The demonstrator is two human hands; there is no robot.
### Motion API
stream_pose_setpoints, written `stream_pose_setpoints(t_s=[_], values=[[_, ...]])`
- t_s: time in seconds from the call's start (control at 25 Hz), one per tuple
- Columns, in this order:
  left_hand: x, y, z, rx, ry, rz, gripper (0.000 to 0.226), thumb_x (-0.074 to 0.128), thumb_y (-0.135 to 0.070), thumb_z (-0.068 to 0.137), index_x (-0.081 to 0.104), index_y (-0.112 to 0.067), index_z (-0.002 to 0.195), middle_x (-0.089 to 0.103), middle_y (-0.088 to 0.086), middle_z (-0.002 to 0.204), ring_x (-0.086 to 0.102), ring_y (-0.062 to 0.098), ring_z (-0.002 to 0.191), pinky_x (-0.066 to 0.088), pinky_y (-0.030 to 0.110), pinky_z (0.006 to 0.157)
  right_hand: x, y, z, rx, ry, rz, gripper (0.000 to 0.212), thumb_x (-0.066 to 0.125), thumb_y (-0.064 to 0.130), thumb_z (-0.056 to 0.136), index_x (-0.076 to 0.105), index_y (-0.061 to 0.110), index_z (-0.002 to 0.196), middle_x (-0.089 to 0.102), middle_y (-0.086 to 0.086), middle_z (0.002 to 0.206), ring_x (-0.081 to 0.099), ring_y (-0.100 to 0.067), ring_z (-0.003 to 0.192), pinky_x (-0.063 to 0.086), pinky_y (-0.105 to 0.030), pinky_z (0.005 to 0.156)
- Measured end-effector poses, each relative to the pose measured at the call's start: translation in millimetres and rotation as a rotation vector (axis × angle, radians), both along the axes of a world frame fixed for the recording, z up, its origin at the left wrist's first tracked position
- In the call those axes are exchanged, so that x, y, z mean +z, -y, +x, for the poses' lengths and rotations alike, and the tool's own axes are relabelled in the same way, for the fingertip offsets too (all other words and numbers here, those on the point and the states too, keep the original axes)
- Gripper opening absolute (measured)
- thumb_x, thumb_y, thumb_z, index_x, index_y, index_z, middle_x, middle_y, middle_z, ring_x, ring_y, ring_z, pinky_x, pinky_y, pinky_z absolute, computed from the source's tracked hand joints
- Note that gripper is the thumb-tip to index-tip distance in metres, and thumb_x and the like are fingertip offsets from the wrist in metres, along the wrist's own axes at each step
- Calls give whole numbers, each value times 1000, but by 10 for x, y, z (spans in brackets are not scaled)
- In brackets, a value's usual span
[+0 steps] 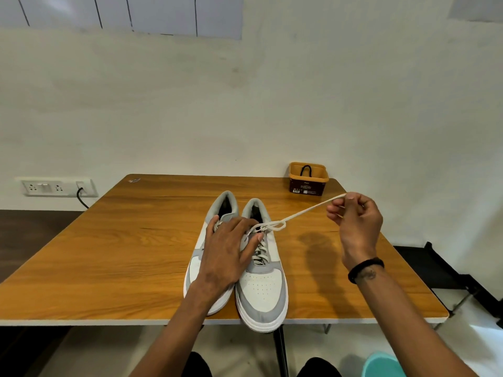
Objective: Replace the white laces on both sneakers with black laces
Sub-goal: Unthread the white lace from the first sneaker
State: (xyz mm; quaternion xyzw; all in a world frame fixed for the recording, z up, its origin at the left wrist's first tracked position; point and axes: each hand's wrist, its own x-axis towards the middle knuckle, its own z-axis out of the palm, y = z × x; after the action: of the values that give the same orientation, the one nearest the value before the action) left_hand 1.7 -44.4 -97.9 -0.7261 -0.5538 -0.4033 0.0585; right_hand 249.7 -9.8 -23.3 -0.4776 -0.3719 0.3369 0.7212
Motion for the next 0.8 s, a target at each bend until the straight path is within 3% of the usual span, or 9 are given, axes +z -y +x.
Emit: stream_pose_setpoints(t_s=[0.08,0.2,0.36,0.48,0.68,0.72,0.8], values=[[2,-17,-4,-14,36,5,31,50,-53,108,63,-35,129,63,-14,128,54,5,129,22,47,124,-30,-26,-1,47,146,-84,10,61,21,106,68,17,110,76,-5,101,75,-15,85,64,-33,78],[1,-86,-35,-40,111,-12,28,54,-54,103,68,-35,118,61,-12,123,53,8,127,27,50,119,-222,25,-166,188,595,-177,15,71,23,99,70,27,113,69,10,114,66,-3,101,56,-22,75],[141,-168,3,-39,97,-108,26,60,-49,99,71,-30,113,61,-8,114,54,13,113,35,50,111,-305,147,-494,509,924,-55,31,80,31,92,74,29,123,68,18,119,63,3,108,56,-19,85],[251,-186,-24,-112,209,-140,29,56,-52,100,71,-29,109,66,-10,107,60,12,104,49,51,99,-284,122,-621,487,1011,18,27,80,32,92,75,29,118,66,13,118,62,-2,105,56,-22,87],[530,-163,-45,-204,635,-182,21,65,-36,103,69,-24,119,74,-10,105,71,6,102,61,38,85,-159,55,-700,555,998,44,5,73,26,97,72,25,102,71,12,99,66,-3,91,59,-30,79],[561,-143,-55,-185,648,-167,26,66,-38,102,66,-26,125,72,-12,107,69,5,104,60,34,86,-107,55,-700,581,934,40,3,70,24,100,69,23,102,75,9,93,69,-3,87,58,-29,77],[537,-101,-75,-80,464,-73,35,62,-47,101,59,-33,133,66,-15,114,63,8,109,52,36,90,3,70,-695,621,841,35,2,66,20,103,67,19,104,78,3,85,72,-6,79,56,-23,70]])
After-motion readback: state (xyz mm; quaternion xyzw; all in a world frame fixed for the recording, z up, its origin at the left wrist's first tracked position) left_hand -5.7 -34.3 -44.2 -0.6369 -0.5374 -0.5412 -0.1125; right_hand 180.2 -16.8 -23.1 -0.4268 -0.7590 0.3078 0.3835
